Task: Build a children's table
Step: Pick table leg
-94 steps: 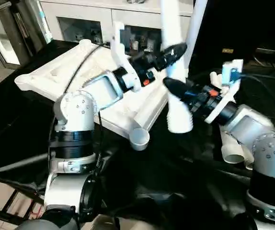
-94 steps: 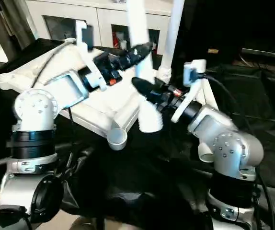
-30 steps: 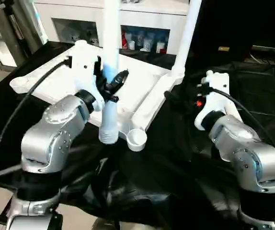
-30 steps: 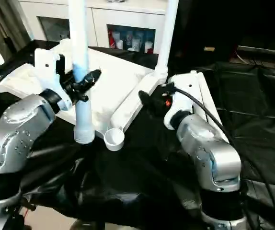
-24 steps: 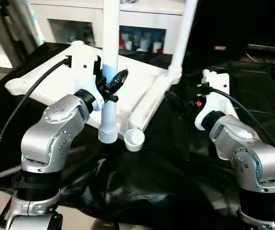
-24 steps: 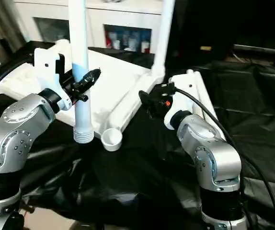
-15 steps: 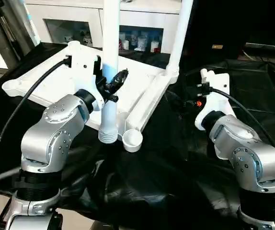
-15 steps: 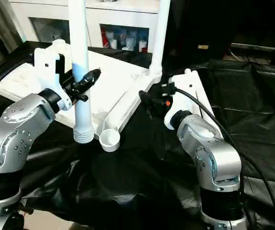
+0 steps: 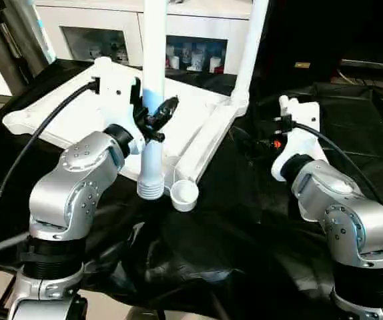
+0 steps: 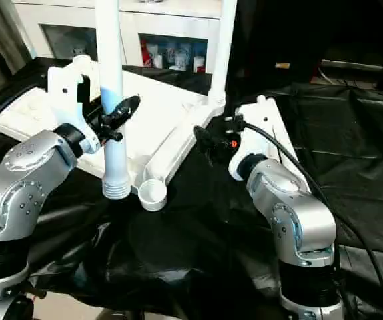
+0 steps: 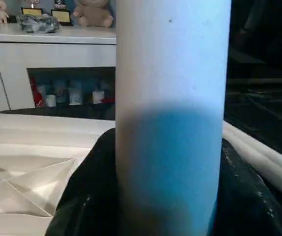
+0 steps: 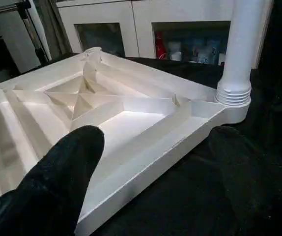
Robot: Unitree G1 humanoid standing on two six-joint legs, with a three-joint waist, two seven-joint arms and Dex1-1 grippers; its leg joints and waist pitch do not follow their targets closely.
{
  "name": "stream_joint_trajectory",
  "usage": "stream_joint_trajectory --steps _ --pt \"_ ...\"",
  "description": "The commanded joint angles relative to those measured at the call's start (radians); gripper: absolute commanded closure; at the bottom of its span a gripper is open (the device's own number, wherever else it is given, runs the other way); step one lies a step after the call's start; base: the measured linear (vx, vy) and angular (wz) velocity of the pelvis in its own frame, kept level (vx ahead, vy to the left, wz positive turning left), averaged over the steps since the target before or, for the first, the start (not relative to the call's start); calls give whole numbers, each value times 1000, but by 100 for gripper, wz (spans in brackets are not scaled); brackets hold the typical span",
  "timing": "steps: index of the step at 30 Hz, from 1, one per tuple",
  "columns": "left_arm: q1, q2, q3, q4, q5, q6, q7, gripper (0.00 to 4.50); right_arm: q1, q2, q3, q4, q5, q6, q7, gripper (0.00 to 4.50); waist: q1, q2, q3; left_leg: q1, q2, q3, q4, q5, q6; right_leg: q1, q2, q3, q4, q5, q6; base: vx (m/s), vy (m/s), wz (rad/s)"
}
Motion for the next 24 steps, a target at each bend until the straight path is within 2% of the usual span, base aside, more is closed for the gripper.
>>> stream_joint_trajectory --steps 1,20,24 --pt "-17 4 -1 -17 3 -1 1 265 -4 -2 -2 -10 -5 -4 -3 57 -1 7 -73 29 22 -15 -71 -330 -62 31 -52 44 -93 -327 -83 0 0 0" --pt "-17 4 -1 -17 3 -1 1 265 -4 -2 -2 -10 -5 -4 -3 57 -2 7 -72 29 22 -16 -73 -338 -63 30 -52 44 -96 -343 -77 0 0 0" --pt "-17 4 -1 -17 3 -1 1 265 -4 -2 -2 -10 -5 -4 -3 57 -2 6 -74 28 22 -16 -73 -323 -63 31 -52 44 -95 -324 -78 0 0 0"
